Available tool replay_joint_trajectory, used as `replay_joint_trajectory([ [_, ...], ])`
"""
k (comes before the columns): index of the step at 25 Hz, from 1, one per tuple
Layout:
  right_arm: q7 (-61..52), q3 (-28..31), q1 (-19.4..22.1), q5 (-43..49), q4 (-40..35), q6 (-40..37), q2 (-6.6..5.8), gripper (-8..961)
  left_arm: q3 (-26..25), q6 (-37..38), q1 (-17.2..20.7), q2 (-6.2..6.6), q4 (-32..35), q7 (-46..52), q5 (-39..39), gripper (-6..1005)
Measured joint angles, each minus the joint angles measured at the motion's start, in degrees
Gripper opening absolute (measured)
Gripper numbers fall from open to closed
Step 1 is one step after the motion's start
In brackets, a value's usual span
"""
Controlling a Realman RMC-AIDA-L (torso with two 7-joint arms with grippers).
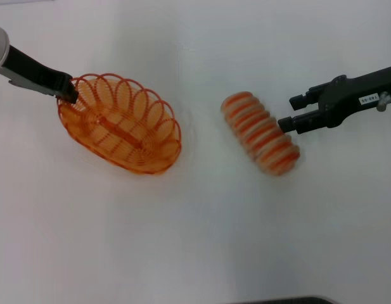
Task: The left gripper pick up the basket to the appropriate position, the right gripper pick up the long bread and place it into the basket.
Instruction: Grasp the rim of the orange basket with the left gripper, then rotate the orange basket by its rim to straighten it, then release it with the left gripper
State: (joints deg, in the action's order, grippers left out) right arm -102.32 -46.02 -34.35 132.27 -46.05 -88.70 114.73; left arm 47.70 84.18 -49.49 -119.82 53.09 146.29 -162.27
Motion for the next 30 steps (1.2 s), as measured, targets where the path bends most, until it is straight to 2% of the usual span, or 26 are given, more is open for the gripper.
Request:
replay_joint_trajectory([
  [5,-2.4,-0.1,-0.5,0.0,0.0,1.8,-0.36,721,-2.5,4.0,-0.1,0.17,0.5,1.6,3.5,97],
  [14,-3.2,0.0,-1.2,0.0,0.0,2.8,-0.41,721,-5.0,5.7,0.2,-0.21,0.3,5.4,4.9,98],
  [18,-3.7,0.1,-1.5,0.0,0.0,3.4,-0.39,721,-6.6,5.6,2.4,-1.15,0.2,7.1,7.4,98],
  [23,-4.2,0.1,-1.7,-0.1,-0.1,4.2,-0.25,722,-7.1,4.6,6.9,-3.13,2.9,8.1,10.2,96],
  [27,-4.2,0.1,-1.8,-0.1,-0.1,4.8,-0.20,722,-7.4,2.9,10.3,-4.01,4.9,8.4,12.9,92],
  [30,-4.2,0.0,-1.8,-0.1,-0.1,5.5,-0.12,722,-7.0,1.3,12.2,-4.14,5.1,8.4,14.8,92],
])
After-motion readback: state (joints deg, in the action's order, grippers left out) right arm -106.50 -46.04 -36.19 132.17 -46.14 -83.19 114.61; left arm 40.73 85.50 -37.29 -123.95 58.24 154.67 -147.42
